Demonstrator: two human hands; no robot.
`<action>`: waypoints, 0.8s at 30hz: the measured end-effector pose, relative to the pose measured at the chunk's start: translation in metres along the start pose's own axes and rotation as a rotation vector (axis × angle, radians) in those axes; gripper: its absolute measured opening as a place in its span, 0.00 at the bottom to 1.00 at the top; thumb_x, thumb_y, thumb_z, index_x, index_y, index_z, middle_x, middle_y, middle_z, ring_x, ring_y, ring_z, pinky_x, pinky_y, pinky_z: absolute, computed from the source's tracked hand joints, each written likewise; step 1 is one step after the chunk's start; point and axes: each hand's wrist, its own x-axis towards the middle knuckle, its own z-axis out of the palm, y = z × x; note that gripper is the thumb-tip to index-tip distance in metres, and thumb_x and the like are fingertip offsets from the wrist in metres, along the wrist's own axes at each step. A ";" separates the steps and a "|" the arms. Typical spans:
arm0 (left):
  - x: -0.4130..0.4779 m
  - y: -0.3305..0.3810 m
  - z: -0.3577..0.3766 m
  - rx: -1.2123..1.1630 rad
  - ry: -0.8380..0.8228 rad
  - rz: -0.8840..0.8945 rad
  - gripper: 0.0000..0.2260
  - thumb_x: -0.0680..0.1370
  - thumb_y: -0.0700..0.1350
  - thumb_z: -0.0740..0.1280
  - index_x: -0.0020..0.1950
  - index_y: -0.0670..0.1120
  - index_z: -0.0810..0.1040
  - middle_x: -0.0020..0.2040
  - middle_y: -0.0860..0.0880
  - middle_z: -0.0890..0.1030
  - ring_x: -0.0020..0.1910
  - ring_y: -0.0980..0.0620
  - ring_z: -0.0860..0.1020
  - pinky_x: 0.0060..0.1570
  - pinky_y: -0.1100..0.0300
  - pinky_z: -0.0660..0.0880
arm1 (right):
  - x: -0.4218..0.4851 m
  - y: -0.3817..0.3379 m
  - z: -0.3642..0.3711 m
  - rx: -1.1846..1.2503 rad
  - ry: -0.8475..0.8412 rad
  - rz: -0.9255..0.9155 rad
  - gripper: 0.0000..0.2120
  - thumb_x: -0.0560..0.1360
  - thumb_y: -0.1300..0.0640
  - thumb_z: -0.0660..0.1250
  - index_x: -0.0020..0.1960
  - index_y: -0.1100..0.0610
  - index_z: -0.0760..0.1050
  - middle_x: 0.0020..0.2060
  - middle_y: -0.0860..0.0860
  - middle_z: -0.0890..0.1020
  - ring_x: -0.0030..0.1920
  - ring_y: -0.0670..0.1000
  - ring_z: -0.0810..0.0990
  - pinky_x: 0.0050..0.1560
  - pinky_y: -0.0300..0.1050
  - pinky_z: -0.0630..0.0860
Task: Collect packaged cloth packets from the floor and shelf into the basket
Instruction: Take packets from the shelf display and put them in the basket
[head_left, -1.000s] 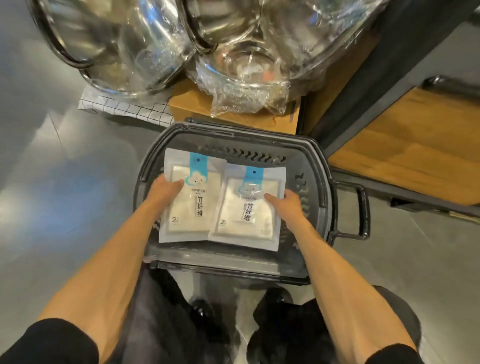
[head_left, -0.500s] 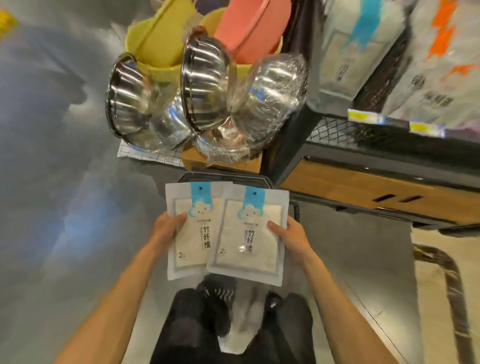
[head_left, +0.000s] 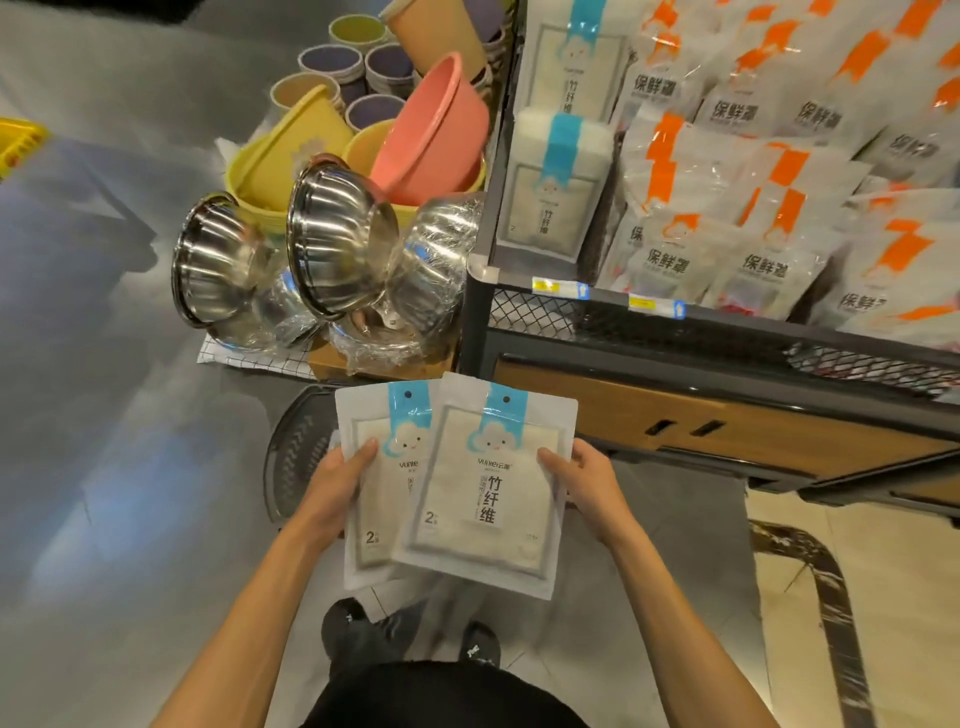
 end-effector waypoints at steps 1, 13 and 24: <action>-0.004 0.001 0.012 0.004 -0.005 0.009 0.10 0.82 0.47 0.65 0.60 0.44 0.80 0.52 0.44 0.86 0.49 0.45 0.86 0.39 0.53 0.83 | -0.001 -0.001 -0.012 -0.005 0.004 0.005 0.10 0.79 0.55 0.69 0.59 0.52 0.78 0.51 0.46 0.86 0.49 0.46 0.86 0.42 0.42 0.82; 0.016 0.034 0.077 -0.018 0.044 0.129 0.13 0.81 0.47 0.67 0.63 0.43 0.79 0.55 0.43 0.86 0.55 0.42 0.84 0.57 0.42 0.79 | 0.030 -0.056 -0.087 -0.207 0.008 -0.081 0.10 0.79 0.49 0.68 0.58 0.48 0.80 0.50 0.42 0.85 0.52 0.46 0.83 0.52 0.51 0.81; 0.098 0.103 0.122 -0.105 0.057 0.205 0.11 0.82 0.47 0.66 0.63 0.46 0.79 0.54 0.45 0.86 0.53 0.44 0.84 0.53 0.45 0.80 | 0.110 -0.153 -0.108 -0.246 -0.051 -0.167 0.06 0.77 0.55 0.72 0.53 0.51 0.81 0.44 0.44 0.87 0.44 0.46 0.84 0.41 0.47 0.78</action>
